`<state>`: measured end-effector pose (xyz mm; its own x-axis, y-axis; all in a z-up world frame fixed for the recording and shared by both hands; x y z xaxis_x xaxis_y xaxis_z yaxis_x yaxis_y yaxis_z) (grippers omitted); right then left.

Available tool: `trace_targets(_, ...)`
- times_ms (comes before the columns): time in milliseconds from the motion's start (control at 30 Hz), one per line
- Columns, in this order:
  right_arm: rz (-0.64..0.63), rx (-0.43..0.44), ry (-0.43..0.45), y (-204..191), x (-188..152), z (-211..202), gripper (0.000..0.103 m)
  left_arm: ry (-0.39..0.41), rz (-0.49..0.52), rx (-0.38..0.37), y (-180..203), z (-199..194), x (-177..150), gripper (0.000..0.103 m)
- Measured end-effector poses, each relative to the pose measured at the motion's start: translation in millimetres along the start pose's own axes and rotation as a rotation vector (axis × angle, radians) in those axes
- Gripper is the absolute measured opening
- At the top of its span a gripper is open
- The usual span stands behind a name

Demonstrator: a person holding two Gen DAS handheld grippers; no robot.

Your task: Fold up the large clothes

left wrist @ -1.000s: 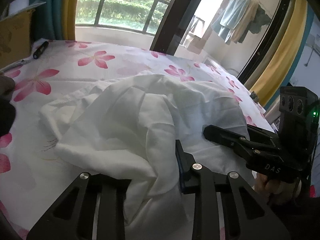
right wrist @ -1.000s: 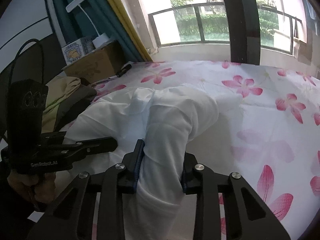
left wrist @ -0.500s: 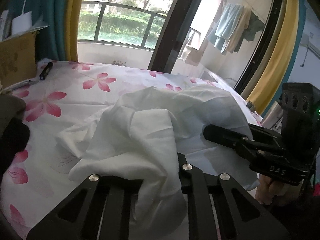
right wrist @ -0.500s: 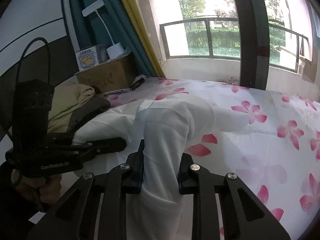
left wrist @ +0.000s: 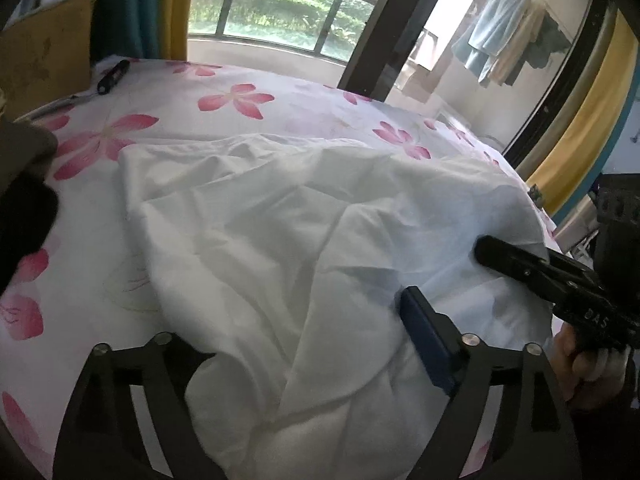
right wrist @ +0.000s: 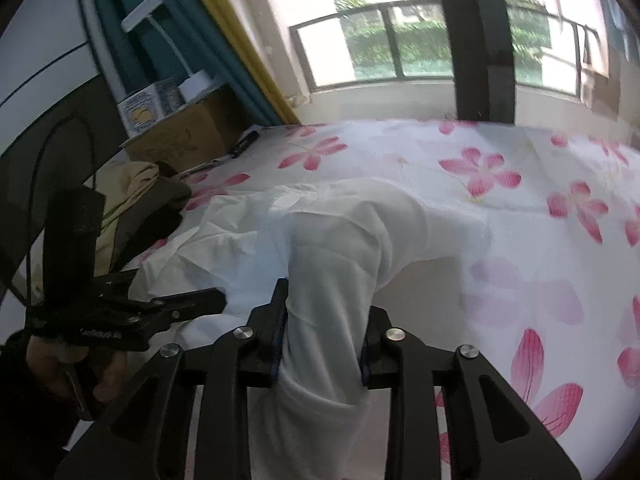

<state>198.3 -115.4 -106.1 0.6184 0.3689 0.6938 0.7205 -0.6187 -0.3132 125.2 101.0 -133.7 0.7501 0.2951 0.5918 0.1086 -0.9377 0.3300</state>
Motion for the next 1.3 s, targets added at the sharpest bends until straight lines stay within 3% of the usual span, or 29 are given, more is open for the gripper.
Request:
trace_targets(33,0.016,-0.002,-0.010,4.4,-1.5,2.1,0.034,-0.002,0.007,0.003,1.8,1.1,0.2,0.091)
trace_targets(100,0.047,-0.014,-0.039,13.7,-5.2,8.1,0.052,-0.005,0.015,-0.003,3.8,2.0,0.4,0.091)
trace_targets(200,0.093,0.011,-0.060,23.1,-11.8,15.2,0.059,-0.022,0.034,-0.029,5.9,3.5,1.4,0.090)
trace_targets(300,0.122,0.071,-0.075,23.8,-16.1,22.1,0.059,-0.043,0.018,-0.133,10.2,6.2,-1.2,0.055)
trace_targets(367,0.112,0.081,-0.072,20.7,-16.9,24.2,0.059,-0.041,0.013,-0.161,14.9,9.1,-3.5,0.045)
trace_targets(433,0.109,0.107,-0.080,18.0,-16.8,26.4,0.051,-0.040,0.013,-0.187,19.3,11.3,-5.0,0.035)
trace_targets(500,0.131,0.136,-0.072,19.6,-16.4,26.2,0.036,-0.032,0.004,-0.198,21.9,11.5,-5.0,0.032)
trace_targets(600,0.113,0.153,-0.043,14.5,-13.9,20.3,0.024,-0.018,0.034,-0.178,27.6,8.1,-3.3,0.028)
trace_targets(867,0.067,0.182,0.029,-4.9,5.9,3.3,0.019,0.027,0.026,-0.178,22.8,-11.3,4.9,0.022)
trace_targets(1300,-0.032,0.226,0.102,-56.4,44.6,-7.2,0.019,0.145,0.018,-0.144,1.7,-65.0,22.0,0.021)
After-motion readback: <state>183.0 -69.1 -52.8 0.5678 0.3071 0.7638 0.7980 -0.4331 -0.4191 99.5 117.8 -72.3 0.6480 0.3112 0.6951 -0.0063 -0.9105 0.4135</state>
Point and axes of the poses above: each gripper's, at about its wrist camera, not at the fingertips, and z roughly the way its jaws point, y to its right, x to its top, the point moved 5 cm from there along z, roughly the way its jaws point, and after that the axes turned 2 degrees about -y, right-handed, at the moved point
